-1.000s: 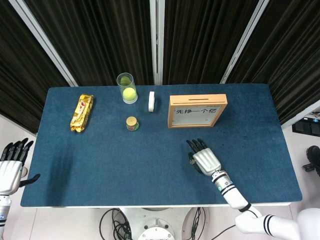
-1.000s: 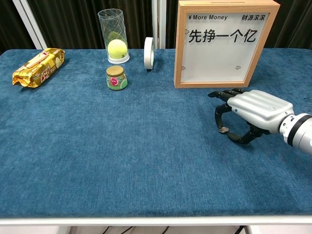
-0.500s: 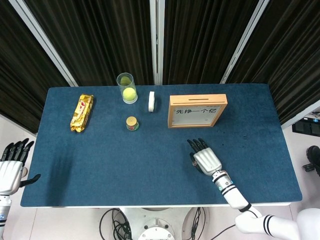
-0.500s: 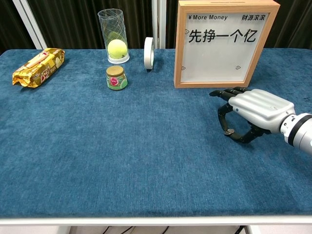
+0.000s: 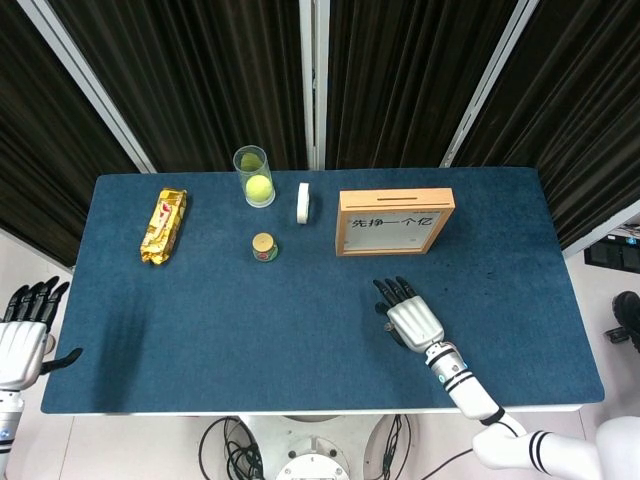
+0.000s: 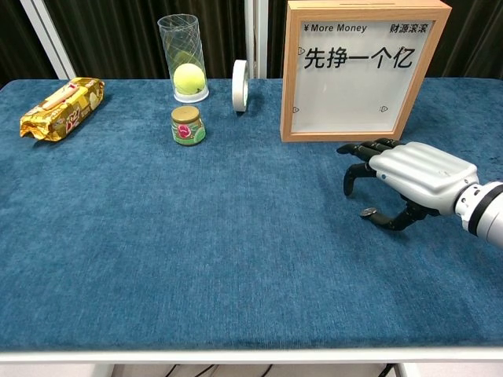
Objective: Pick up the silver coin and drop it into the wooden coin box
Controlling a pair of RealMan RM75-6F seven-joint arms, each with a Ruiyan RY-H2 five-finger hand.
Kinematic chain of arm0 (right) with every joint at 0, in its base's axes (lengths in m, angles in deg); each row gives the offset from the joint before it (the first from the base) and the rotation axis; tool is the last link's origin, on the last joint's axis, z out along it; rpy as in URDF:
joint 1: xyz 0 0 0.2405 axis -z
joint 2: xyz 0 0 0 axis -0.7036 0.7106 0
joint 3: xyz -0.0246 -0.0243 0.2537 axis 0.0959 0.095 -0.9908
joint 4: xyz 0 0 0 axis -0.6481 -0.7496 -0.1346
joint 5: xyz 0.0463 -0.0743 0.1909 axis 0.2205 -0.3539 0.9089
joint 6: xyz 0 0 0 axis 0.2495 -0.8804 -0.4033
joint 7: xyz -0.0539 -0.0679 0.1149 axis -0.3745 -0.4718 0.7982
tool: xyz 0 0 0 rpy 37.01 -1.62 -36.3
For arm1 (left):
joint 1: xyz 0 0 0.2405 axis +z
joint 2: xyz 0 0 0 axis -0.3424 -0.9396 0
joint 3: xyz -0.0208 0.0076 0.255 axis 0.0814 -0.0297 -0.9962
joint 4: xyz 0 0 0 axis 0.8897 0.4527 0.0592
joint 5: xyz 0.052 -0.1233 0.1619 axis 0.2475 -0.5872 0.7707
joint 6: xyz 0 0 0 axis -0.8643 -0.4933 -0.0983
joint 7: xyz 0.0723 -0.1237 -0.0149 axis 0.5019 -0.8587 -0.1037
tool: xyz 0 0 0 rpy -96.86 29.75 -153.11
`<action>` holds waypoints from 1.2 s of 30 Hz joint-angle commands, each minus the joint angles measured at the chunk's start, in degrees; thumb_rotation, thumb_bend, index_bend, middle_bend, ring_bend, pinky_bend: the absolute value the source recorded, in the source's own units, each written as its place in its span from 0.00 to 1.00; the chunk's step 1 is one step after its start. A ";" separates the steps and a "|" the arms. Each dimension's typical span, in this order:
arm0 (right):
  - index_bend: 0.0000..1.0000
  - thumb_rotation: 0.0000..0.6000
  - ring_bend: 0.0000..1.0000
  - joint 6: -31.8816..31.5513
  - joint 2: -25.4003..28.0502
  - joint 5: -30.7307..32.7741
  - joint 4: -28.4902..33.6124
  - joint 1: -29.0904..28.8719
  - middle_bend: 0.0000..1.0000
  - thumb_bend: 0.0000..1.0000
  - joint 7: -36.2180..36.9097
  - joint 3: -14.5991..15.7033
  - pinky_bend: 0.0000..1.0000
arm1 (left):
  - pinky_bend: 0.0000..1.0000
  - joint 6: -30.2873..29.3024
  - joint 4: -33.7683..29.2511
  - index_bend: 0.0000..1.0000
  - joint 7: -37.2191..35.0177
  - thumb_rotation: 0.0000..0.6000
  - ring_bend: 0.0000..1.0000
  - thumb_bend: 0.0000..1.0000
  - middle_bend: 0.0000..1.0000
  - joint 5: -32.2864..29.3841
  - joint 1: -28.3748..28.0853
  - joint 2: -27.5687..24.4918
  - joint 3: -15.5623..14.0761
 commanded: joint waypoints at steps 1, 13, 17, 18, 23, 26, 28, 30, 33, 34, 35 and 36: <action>0.37 1.00 0.00 -0.05 -0.08 -0.18 -0.17 -0.03 0.00 0.33 0.26 0.06 0.00 | 0.00 0.08 -0.04 0.04 0.07 1.00 0.00 0.12 0.00 0.02 -0.03 -0.01 -0.04; 0.53 1.00 0.00 -0.44 -0.26 -0.55 -0.75 -0.01 0.00 0.34 0.42 0.11 0.00 | 0.00 0.45 -0.28 0.04 0.37 1.00 0.00 0.12 0.00 -0.01 -0.17 -0.11 -0.12; 0.56 1.00 0.00 -0.54 -0.30 -0.55 -0.86 0.01 0.00 0.34 0.42 0.05 0.00 | 0.00 0.43 -0.33 0.04 0.40 1.00 0.00 0.12 0.00 0.00 -0.18 -0.14 -0.11; 0.57 1.00 0.00 -0.57 -0.32 -0.52 -0.87 0.02 0.00 0.34 0.44 0.01 0.00 | 0.00 0.43 -0.32 0.04 0.41 1.00 0.00 0.12 0.00 -0.01 -0.17 -0.15 -0.12; 0.62 1.00 0.00 -0.68 -0.42 -0.37 -1.04 0.04 0.00 0.34 0.47 -0.18 0.00 | 0.00 0.58 -0.24 0.04 0.35 1.00 0.00 0.12 0.00 -0.10 -0.16 -0.13 -0.18; 0.64 1.00 0.00 -0.65 -0.47 -0.25 -1.09 0.04 0.00 0.34 0.52 -0.25 0.00 | 0.00 0.55 -0.15 0.04 0.21 1.00 0.00 0.12 0.00 -0.16 -0.08 -0.13 -0.20; 0.65 1.00 0.00 -0.75 -0.41 -0.29 -1.05 0.04 0.00 0.34 0.52 -0.29 0.00 | 0.00 0.46 -0.12 0.04 0.07 1.00 0.00 0.12 0.00 -0.19 -0.01 -0.14 -0.19; 0.66 1.00 0.00 -1.21 -0.20 -0.45 -0.67 0.10 0.00 0.34 0.79 -0.49 0.00 | 0.00 0.31 -0.11 0.04 -0.07 1.00 0.00 0.12 0.00 -0.14 0.06 -0.19 -0.20; 0.68 1.00 0.00 -2.75 0.69 -1.34 0.49 0.25 0.00 0.34 1.46 -0.89 0.00 | 0.00 0.22 -0.08 0.04 -0.23 1.00 0.00 0.12 0.00 -0.09 0.13 -0.23 -0.24; 0.69 1.00 0.00 -3.64 1.28 -1.93 1.24 0.33 0.00 0.34 1.84 -1.08 0.00 | 0.00 0.13 -0.08 0.04 -0.31 1.00 0.00 0.12 0.00 -0.04 0.17 -0.25 -0.25; 0.70 1.00 0.00 -4.40 1.83 -2.42 1.90 0.42 0.01 0.34 2.10 -1.22 0.00 | 0.00 0.05 -0.08 0.04 -0.39 1.00 0.00 0.12 0.00 -0.01 0.20 -0.25 -0.24; 0.70 1.00 0.00 -5.52 2.72 -3.12 2.96 0.55 0.01 0.34 2.31 -1.44 0.00 | 0.00 -0.11 -0.08 0.04 -0.51 1.00 0.00 0.12 0.00 0.05 0.26 -0.26 -0.23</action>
